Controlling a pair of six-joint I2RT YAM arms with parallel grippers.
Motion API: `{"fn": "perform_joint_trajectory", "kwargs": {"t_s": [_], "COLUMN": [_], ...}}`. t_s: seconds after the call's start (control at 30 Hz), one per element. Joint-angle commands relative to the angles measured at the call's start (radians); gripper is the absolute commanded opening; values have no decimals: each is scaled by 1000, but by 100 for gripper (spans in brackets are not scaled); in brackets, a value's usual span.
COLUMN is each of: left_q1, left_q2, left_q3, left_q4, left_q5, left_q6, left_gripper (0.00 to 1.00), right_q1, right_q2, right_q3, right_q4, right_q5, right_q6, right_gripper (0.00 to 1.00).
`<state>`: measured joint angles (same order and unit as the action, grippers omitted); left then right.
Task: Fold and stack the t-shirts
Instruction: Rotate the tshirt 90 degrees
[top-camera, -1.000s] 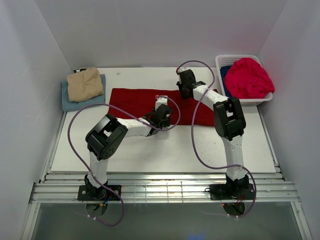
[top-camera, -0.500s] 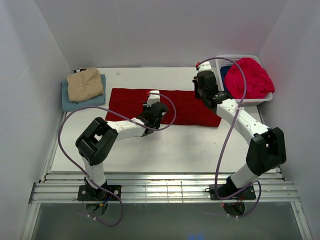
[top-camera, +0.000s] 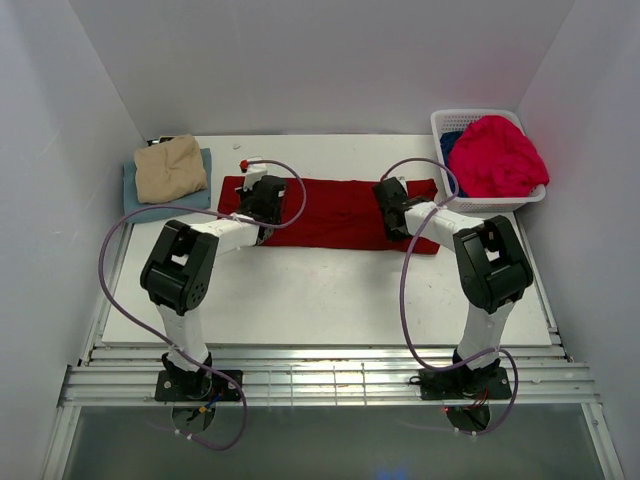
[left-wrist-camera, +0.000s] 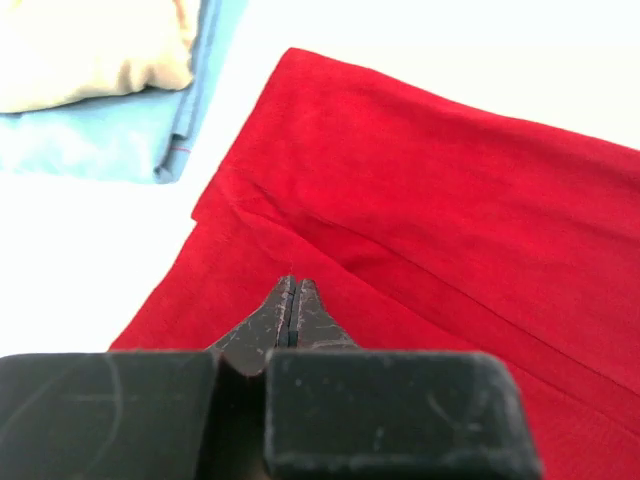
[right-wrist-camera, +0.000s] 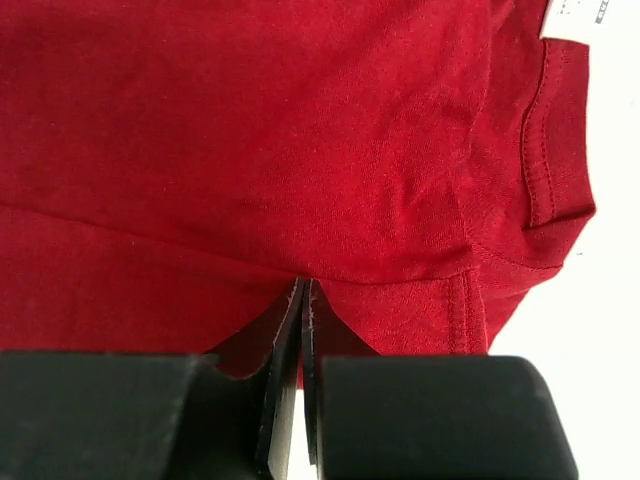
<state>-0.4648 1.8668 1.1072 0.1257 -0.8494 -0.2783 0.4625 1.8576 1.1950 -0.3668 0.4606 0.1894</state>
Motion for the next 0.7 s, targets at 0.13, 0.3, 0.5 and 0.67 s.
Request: {"fn": "perform_joint_trajectory", "kwargs": {"t_s": [0.13,0.3,0.5,0.67], "left_q1": [51,52,54,52], "left_q2": [118,185,199,220], "left_q3": [63,113,170,177], "left_q4": [-18,-185,-369,-540], "left_q5": [4,20,49,90], "left_q6": [39,-30,-111,-219], "left_gripper": [0,0,0,0], "right_q1": [-1,-2,-4,-13], "right_q2": [25,63,115,187], "right_q3": [57,63,93,175], "right_q4": [0,-3,-12,-37], "right_q5": [50,61,41,35], "right_q6": [33,31,38,30], "right_gripper": [8,8,8,8]}}
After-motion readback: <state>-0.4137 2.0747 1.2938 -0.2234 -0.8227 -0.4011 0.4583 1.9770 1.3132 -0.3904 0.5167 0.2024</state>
